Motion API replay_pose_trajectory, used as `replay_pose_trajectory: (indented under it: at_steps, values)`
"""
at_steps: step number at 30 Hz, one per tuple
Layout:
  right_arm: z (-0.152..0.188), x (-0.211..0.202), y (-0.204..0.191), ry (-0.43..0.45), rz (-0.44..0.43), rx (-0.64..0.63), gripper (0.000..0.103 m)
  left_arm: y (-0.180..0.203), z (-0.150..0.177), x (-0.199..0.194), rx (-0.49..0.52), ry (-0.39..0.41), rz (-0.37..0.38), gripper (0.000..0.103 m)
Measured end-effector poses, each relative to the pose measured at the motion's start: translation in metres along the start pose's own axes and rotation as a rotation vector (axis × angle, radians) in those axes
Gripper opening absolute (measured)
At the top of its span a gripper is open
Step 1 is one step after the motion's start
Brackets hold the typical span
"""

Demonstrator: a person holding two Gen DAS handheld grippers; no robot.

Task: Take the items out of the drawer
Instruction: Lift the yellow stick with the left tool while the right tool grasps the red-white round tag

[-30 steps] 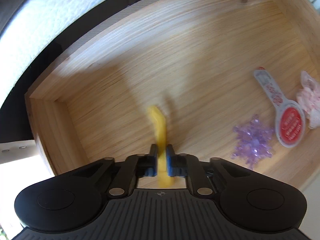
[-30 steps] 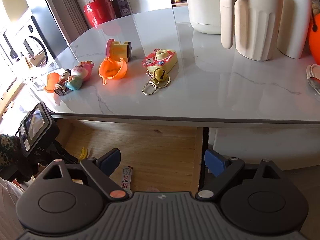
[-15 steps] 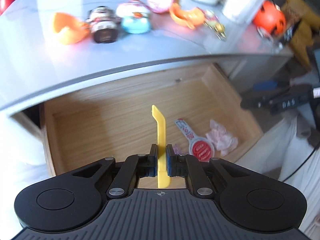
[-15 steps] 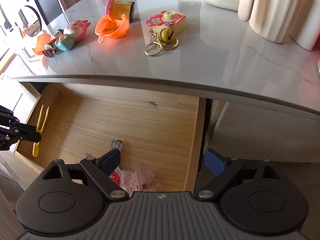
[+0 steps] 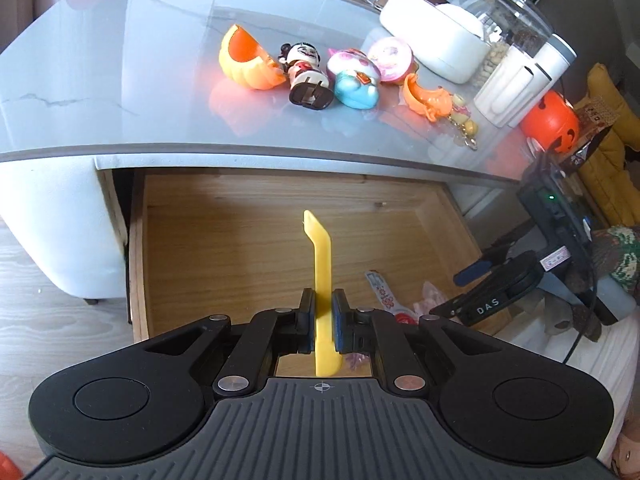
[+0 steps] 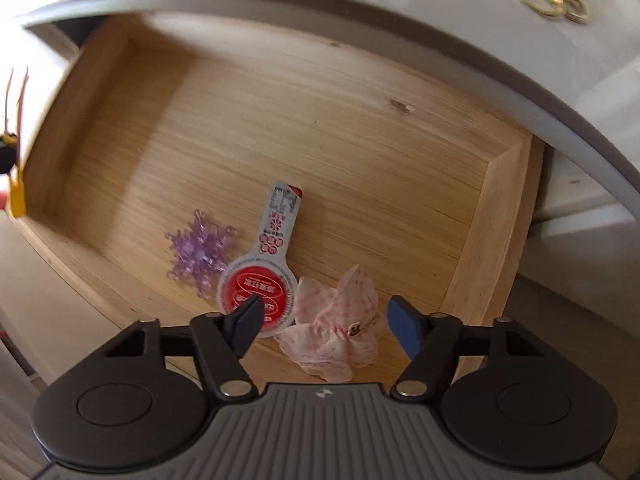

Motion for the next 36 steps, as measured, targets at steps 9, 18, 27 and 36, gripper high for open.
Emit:
replay_pose_trajectory:
  at_steps: [9, 18, 27, 36]
  values:
    - [-0.007, 0.022, -0.021, -0.072, -0.063, 0.005, 0.068, -0.003, 0.0, 0.001, -0.023, -0.011, 0.002, 0.01]
    - [-0.02, 0.045, -0.045, -0.168, -0.154, 0.028, 0.081, -0.007, 0.004, 0.004, -0.036, -0.025, -0.016, 0.01]
    - [-0.021, 0.062, -0.051, -0.306, -0.085, -0.017, 0.089, -0.005, 0.009, 0.009, -0.023, -0.051, -0.02, 0.01]
    - [-0.026, 0.066, -0.069, -0.341, -0.016, -0.183, 0.088, -0.006, 0.016, 0.01, -0.005, -0.073, -0.04, 0.01]
Point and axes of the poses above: each gripper's, at about its wrist camera, not at the fingertips, and x roughly the way its jaws point, y to its right, z to its underside, the point moved 6 cm from there along x, roughly the way its jaws point, and after that the axes turned 7 degrees about -z, right-handed, at the moved point
